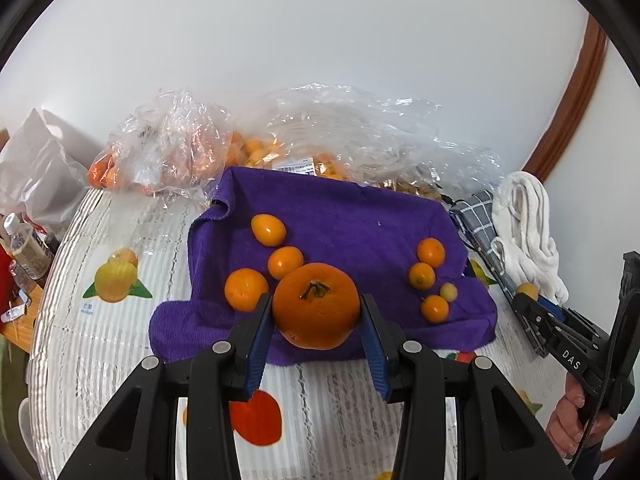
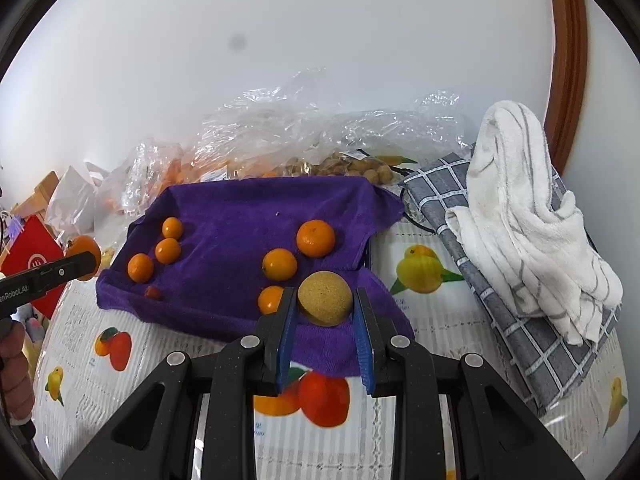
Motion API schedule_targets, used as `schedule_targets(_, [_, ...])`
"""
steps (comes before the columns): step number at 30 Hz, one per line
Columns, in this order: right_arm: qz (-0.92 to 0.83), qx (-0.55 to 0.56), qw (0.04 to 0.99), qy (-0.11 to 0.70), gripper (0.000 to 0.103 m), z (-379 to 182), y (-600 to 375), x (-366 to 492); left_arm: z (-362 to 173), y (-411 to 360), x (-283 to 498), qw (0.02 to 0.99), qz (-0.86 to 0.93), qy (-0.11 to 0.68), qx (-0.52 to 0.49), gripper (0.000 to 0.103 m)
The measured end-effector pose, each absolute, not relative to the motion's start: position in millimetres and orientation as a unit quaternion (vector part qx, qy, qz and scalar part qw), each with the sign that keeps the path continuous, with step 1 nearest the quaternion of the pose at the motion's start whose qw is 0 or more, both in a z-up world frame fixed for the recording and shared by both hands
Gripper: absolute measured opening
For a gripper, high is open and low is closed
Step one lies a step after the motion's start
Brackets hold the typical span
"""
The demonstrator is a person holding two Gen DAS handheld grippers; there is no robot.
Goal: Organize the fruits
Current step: 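Carry the held orange and yellow-green fruit over the purple towel, then lower both fruits onto the towel and open both grippers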
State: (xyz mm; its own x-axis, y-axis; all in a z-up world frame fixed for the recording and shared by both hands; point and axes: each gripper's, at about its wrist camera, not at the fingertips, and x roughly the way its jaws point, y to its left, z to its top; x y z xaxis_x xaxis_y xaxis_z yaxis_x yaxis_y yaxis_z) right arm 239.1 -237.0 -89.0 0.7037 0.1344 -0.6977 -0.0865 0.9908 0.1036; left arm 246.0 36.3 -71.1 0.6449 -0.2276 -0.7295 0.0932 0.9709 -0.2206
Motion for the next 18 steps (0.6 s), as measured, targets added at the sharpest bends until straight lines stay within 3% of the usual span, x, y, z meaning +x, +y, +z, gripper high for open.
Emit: schedule_targets(18, [0.079, 0.023, 0.911, 0.404, 0.027, -119, -225, 290, -96, 36, 306, 0.891, -0.087, 0.434, -0.102, 0.040])
